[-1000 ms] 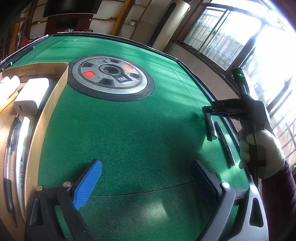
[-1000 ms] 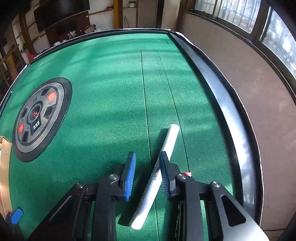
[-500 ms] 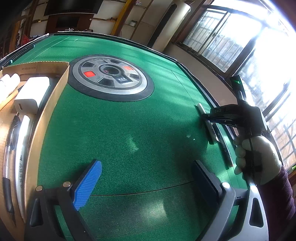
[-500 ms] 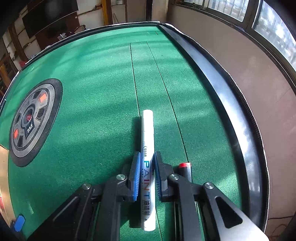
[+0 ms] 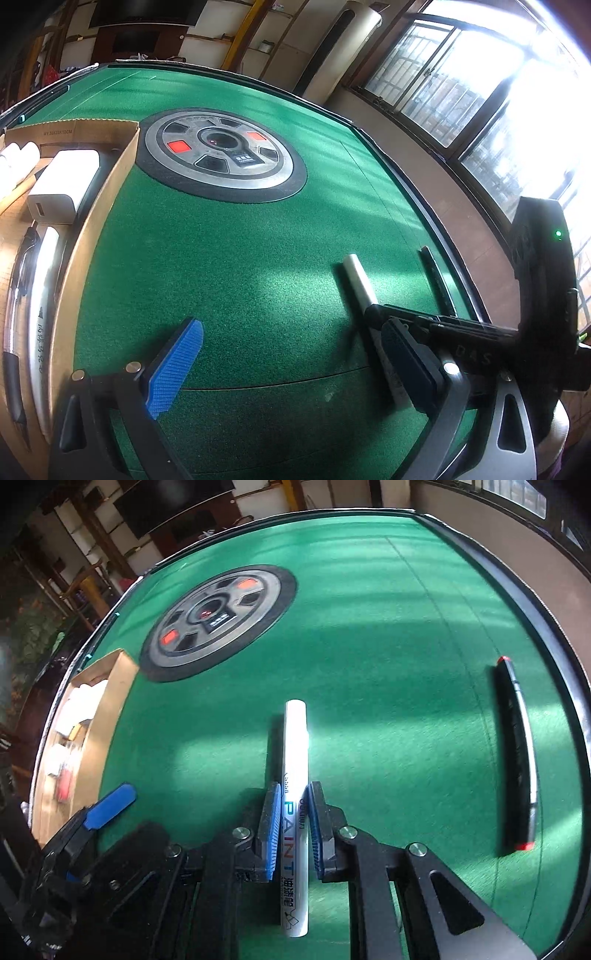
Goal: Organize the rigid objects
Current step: 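Grasp the black red-capped marker with the left tool while the right tool sets the white marker down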
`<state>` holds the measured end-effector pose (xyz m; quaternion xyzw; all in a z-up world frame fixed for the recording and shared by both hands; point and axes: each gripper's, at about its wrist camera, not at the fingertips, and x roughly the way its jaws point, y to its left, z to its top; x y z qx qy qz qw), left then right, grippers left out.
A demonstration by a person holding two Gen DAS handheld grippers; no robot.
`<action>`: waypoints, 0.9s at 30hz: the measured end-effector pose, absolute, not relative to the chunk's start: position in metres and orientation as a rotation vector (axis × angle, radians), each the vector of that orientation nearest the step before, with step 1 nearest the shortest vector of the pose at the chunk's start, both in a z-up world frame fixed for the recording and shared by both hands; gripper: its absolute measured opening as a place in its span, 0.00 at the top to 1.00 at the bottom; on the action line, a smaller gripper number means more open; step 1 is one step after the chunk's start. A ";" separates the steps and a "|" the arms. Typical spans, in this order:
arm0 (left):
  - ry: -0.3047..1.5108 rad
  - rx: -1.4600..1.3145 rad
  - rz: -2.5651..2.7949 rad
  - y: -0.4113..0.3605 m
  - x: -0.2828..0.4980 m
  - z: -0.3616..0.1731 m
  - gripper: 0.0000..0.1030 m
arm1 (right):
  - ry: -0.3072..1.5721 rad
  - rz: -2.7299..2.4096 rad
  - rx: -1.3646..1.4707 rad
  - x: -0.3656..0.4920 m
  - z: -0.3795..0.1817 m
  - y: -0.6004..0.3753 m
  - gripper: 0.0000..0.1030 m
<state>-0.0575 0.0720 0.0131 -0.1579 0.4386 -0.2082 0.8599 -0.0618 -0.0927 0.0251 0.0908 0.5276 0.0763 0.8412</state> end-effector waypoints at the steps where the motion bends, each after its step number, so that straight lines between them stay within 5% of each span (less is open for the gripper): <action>1: 0.921 -0.332 -0.439 0.072 -0.057 0.013 0.04 | 1.104 0.186 0.209 -0.066 0.028 -0.092 0.84; 8: 0.921 -0.340 -0.445 0.074 -0.057 0.012 0.04 | 0.888 0.083 0.209 -0.095 0.074 -0.148 0.52; 17: 0.921 -0.340 -0.444 0.074 -0.056 0.012 0.04 | 0.885 -0.173 0.261 -0.092 0.061 -0.252 0.51; 27: 0.932 -0.283 -0.422 0.065 -0.055 0.012 0.02 | 0.944 -0.116 0.221 -0.044 0.022 -0.232 0.55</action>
